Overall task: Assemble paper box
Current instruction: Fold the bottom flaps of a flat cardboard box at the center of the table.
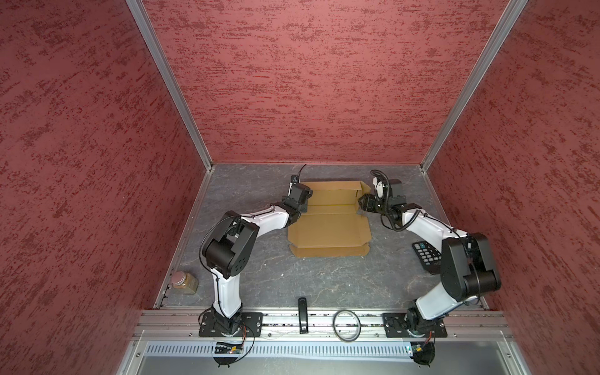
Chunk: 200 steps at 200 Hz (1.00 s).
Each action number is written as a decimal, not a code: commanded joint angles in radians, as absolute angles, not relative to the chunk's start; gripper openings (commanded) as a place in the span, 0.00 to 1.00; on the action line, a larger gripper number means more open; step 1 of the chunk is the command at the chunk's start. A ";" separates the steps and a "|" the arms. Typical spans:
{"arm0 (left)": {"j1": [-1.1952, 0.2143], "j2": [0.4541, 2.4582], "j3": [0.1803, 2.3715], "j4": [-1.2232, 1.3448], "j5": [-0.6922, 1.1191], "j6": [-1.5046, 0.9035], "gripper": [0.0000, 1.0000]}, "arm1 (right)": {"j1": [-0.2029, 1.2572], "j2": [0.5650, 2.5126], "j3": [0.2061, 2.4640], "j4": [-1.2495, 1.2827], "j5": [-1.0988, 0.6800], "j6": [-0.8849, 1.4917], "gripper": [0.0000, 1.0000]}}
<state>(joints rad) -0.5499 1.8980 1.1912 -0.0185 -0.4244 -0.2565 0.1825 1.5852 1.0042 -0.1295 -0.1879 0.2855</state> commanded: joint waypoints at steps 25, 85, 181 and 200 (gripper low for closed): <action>-0.552 1.893 1.189 -0.044 -0.408 -0.249 0.00 | 0.186 1.459 1.030 -0.194 -0.175 0.232 0.66; -0.551 1.893 1.191 -0.050 -0.410 -0.243 0.00 | 0.121 1.447 1.076 -0.198 -0.072 0.190 0.69; -0.548 1.888 1.182 -0.055 -0.411 -0.245 0.00 | 0.021 1.553 1.039 -0.180 -0.216 0.184 0.70; -0.547 1.886 1.181 -0.054 -0.413 -0.242 0.00 | 0.021 1.590 1.031 -0.175 -0.215 0.171 0.70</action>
